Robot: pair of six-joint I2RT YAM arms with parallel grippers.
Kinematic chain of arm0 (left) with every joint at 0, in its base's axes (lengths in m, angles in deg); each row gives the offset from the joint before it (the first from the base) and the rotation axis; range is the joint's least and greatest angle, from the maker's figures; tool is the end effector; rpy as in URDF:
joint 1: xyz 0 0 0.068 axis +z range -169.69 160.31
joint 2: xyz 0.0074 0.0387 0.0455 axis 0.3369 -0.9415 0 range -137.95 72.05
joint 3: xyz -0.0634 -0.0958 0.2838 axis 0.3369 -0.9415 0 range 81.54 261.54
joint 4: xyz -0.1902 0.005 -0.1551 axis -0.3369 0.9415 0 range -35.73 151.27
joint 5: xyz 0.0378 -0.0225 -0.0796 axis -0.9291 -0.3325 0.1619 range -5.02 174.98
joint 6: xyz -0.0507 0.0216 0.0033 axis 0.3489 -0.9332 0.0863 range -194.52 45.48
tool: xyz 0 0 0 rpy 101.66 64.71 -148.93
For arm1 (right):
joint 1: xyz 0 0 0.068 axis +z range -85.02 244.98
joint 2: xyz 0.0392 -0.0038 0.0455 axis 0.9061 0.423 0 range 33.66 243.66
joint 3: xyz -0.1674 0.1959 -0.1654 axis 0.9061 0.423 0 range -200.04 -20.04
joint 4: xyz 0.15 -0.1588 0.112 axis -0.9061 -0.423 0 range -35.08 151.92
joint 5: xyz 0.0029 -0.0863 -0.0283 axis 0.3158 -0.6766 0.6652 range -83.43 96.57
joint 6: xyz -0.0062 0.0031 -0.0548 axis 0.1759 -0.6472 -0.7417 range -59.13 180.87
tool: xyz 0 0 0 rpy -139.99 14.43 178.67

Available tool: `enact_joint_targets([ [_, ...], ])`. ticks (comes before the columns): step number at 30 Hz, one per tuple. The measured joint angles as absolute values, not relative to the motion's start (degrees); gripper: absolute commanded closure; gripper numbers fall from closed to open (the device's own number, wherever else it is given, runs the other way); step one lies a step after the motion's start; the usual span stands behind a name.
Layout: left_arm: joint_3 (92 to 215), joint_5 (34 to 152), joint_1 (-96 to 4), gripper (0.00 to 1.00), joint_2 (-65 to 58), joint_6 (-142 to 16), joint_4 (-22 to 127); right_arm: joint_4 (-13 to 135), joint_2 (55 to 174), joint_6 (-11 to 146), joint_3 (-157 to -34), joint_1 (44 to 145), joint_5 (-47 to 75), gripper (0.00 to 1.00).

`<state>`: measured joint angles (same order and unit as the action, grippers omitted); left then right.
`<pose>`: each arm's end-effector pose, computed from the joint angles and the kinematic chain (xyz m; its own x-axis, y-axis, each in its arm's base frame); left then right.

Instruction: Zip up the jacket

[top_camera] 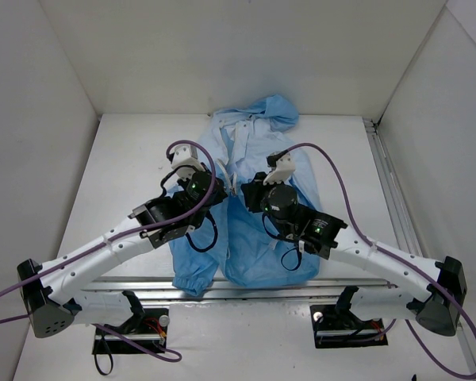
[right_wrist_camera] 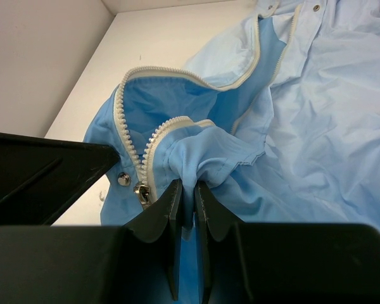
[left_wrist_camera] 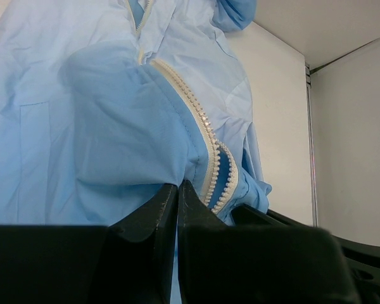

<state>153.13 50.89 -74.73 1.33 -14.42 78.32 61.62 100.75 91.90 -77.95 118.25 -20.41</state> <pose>0.1577 -0.1888 0.4172 -0.4448 -0.6167 -0.6495 -0.0043 0.7266 -0.6870 0.1598 0.1856 0.3935 -0.3147 0.3464 -0.8837 -0.3321 0.8320 0.4444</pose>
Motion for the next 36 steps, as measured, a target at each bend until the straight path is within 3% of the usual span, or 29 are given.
enact_joint_targets([
  [36, 154.42, 47.11, -75.89, 1.00, 0.89, -16.00, 78.34, 58.15, 100.40, 91.99, -79.46, 119.81, -23.65, 1.00],
])
